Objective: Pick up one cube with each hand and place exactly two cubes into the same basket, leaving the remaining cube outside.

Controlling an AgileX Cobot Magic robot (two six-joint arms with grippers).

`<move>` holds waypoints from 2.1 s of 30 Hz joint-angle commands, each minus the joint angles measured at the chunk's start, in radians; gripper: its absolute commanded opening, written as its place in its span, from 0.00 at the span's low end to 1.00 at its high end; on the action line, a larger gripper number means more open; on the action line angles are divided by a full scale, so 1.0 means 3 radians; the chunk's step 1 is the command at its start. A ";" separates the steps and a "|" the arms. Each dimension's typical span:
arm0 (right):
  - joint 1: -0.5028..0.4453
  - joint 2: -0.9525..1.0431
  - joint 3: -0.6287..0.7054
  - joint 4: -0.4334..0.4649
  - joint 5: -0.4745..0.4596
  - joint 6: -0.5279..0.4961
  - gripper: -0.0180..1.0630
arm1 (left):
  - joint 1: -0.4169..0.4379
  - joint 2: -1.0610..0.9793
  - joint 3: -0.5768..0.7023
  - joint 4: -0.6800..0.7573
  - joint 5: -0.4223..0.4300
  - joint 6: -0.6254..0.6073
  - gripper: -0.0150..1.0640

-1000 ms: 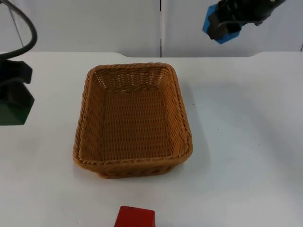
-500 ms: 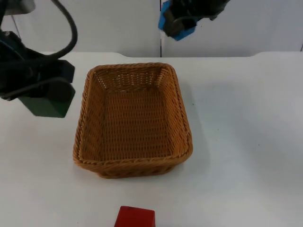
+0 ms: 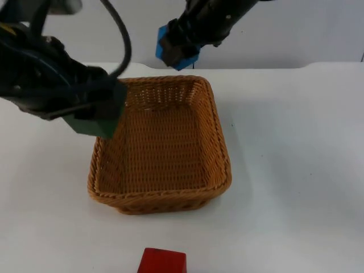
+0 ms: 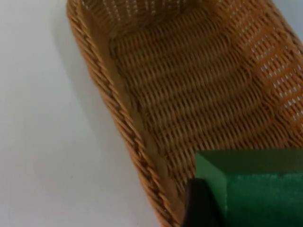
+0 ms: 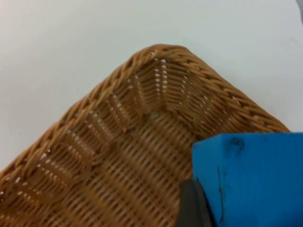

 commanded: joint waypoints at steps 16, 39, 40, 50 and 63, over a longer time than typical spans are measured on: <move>0.0067 0.0516 -0.0416 0.0034 -0.0180 0.0153 0.02 | -0.0427 0.0856 -0.0614 0.0042 -0.0030 0.0173 0.01; 0.0103 0.0702 -0.0416 0.0190 -0.0601 0.0153 0.02 | -0.0469 0.1360 -0.0738 0.0056 -0.0163 0.0340 0.01; 0.0103 0.0748 -0.0416 0.0190 -0.0601 0.0153 0.02 | -0.0469 0.1369 -0.0738 0.0055 -0.0163 0.0345 0.01; 0.0103 0.0841 -0.0416 0.0189 -0.0613 0.0153 0.02 | -0.0469 0.1405 -0.0738 0.0116 -0.0233 0.0358 0.01; 0.0103 0.0870 -0.0416 0.0189 -0.0539 0.0153 0.07 | -0.0469 0.1405 -0.0738 0.0116 -0.0233 0.0358 0.06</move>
